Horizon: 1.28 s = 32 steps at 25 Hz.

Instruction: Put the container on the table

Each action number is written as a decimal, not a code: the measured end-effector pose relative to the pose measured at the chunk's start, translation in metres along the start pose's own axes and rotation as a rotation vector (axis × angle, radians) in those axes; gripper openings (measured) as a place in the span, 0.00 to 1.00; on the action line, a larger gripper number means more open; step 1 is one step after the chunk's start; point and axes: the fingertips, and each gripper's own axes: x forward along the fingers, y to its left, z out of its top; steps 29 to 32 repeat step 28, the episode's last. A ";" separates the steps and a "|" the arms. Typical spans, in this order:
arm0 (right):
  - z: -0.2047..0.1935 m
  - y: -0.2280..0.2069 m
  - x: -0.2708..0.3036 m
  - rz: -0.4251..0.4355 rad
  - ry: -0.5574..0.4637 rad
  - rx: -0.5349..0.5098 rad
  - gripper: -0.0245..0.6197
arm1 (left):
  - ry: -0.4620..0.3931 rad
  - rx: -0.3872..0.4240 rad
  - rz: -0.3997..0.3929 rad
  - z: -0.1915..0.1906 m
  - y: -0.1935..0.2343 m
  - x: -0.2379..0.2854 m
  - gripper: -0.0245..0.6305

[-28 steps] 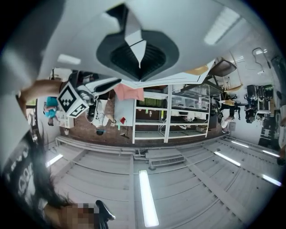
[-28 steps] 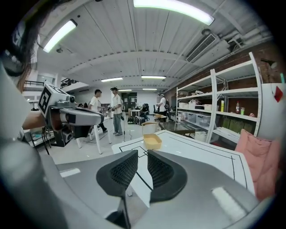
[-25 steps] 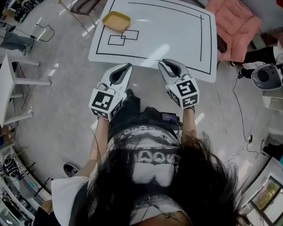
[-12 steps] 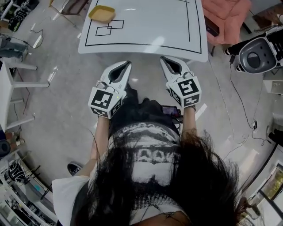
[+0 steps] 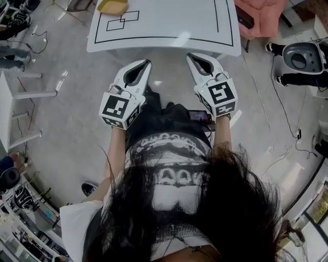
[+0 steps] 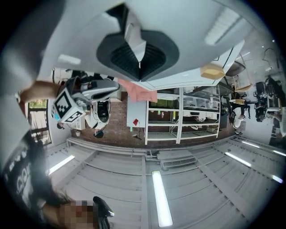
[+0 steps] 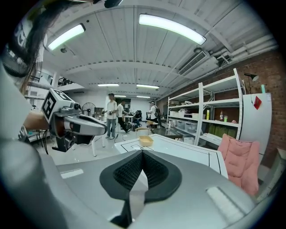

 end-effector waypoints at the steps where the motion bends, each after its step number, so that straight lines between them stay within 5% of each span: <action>1: 0.000 0.001 -0.001 0.001 -0.001 -0.006 0.04 | -0.001 0.002 -0.001 -0.001 -0.001 -0.001 0.04; 32: -0.009 0.009 0.003 -0.001 0.040 -0.066 0.04 | -0.003 -0.003 -0.004 -0.011 0.008 -0.009 0.04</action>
